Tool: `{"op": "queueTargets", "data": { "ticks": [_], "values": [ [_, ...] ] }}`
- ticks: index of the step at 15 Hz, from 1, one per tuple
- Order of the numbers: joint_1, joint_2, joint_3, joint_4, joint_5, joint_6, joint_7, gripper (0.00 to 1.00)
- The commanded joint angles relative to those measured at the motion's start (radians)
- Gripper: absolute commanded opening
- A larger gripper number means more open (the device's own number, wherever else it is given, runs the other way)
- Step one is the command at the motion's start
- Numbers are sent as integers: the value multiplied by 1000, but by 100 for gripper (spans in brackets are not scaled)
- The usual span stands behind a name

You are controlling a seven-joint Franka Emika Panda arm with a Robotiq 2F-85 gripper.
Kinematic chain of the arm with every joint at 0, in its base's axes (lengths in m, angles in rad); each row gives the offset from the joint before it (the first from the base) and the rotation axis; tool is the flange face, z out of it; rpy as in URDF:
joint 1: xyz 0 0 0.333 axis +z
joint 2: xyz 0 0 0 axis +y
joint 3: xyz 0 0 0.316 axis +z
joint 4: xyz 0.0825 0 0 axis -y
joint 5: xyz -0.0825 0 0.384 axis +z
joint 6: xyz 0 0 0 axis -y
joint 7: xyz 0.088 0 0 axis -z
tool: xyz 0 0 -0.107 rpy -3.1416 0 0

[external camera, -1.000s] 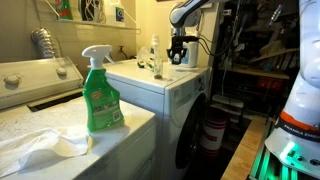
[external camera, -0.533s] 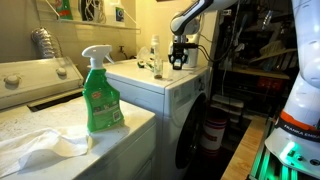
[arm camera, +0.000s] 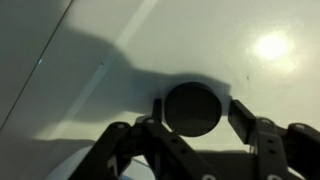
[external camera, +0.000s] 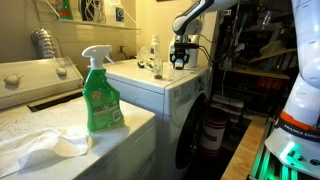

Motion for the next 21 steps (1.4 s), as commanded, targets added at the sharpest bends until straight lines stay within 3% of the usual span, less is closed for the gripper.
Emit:
{"op": "queueTargets", "data": {
  "ticks": [1,10,15,20,21],
  "values": [
    [16,-52,4,-24,-13,-12,-24,99],
    [94,-326,78,-83,-244,-243,-262,100],
    [78,-473,104,-119,-247,-261,-522,100],
    [83,-616,84,-182,-133,-272,-806,100],
    [77,-536,100,-107,-176,-270,-710,100]
  ]
}}
